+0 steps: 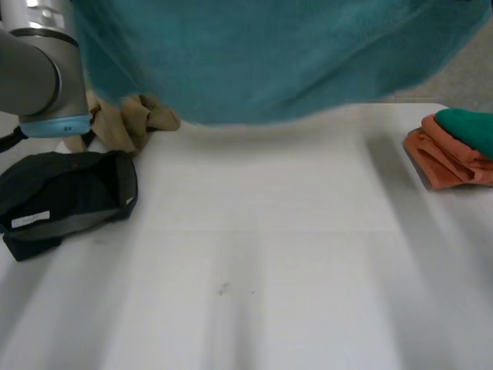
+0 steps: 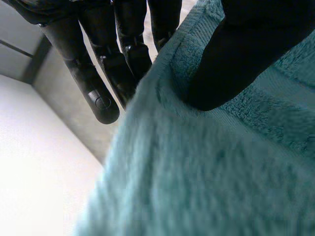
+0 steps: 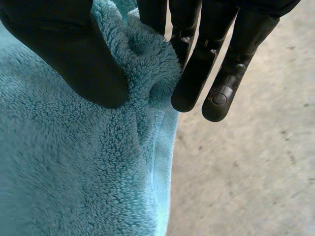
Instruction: Fold the laundry.
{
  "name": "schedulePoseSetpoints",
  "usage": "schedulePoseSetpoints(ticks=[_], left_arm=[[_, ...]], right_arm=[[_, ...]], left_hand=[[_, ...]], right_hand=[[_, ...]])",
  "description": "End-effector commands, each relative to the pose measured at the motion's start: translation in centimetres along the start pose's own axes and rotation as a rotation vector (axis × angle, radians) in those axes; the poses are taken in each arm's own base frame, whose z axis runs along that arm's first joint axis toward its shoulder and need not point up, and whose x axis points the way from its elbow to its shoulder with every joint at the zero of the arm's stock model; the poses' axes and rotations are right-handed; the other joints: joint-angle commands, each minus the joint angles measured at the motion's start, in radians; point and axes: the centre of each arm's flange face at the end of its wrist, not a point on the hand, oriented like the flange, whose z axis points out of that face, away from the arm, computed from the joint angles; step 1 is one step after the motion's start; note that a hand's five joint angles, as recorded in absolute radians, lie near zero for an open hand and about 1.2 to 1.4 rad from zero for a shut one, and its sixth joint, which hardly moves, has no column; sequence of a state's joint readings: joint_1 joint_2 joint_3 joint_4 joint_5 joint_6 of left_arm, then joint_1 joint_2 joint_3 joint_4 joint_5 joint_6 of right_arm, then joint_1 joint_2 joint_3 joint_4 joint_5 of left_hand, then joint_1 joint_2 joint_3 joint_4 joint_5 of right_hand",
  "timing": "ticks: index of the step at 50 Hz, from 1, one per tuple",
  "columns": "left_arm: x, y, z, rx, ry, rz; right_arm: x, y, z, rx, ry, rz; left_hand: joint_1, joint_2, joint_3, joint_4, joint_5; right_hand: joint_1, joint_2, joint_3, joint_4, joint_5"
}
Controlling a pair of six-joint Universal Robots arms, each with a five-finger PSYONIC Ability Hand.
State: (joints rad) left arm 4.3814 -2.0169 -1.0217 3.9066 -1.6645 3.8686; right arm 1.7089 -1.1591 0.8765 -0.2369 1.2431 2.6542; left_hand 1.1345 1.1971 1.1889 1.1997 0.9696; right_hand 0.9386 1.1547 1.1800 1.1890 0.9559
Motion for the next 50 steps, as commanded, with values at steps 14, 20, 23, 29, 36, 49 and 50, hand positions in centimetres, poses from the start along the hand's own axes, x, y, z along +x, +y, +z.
schedulePoseSetpoints(ticks=[14,20,23,29,36,49,50], left_arm=[[4.3,8.1,-20.2,-0.495,0.458,0.076],[4.5,6.9,-27.1,-0.614,0.635,0.092],[3.6,5.2,-28.6,-0.619,0.7,0.135],[1.3,3.6,-30.6,-0.674,0.782,0.221],[-1.3,2.5,-32.7,-0.799,0.881,0.26],[-1.0,2.6,-30.4,-0.738,0.801,0.239],[-1.0,2.7,-30.2,-0.736,0.793,0.239]], right_arm=[[-11.6,11.3,-15.1,-0.57,-0.358,0.09],[-13.5,12.2,-19.2,-0.702,-0.517,0.014],[-13.5,12.0,-20.7,-0.77,-0.579,0.009],[-10.9,9.6,-21.9,-0.838,-0.614,0.052],[-8.5,8.2,-23.7,-0.93,-0.723,0.052],[-6.9,9.2,-21.2,-0.777,-0.604,-0.037],[-6.9,9.2,-21.2,-0.77,-0.608,-0.04]], left_hand=[[0.262,0.199,0.207,0.197,0.252],[0.262,0.199,0.207,0.197,0.252],[0.262,0.199,0.207,0.197,0.252],[0.262,0.199,0.207,0.197,0.252],[0.262,0.199,0.207,0.197,0.252],[0.262,0.199,0.207,0.197,0.252],[0.262,0.199,0.207,0.197,0.252]], right_hand=[[0.458,0.242,0.216,0.207,0.266],[0.458,0.242,0.216,0.207,0.266],[0.458,0.242,0.216,0.207,0.266],[0.458,0.242,0.216,0.207,0.266],[-0.185,-0.402,-0.427,-0.436,-0.377],[-0.396,-0.612,-0.637,-0.646,-0.587],[-0.396,-0.612,-0.637,-0.646,-0.587]])
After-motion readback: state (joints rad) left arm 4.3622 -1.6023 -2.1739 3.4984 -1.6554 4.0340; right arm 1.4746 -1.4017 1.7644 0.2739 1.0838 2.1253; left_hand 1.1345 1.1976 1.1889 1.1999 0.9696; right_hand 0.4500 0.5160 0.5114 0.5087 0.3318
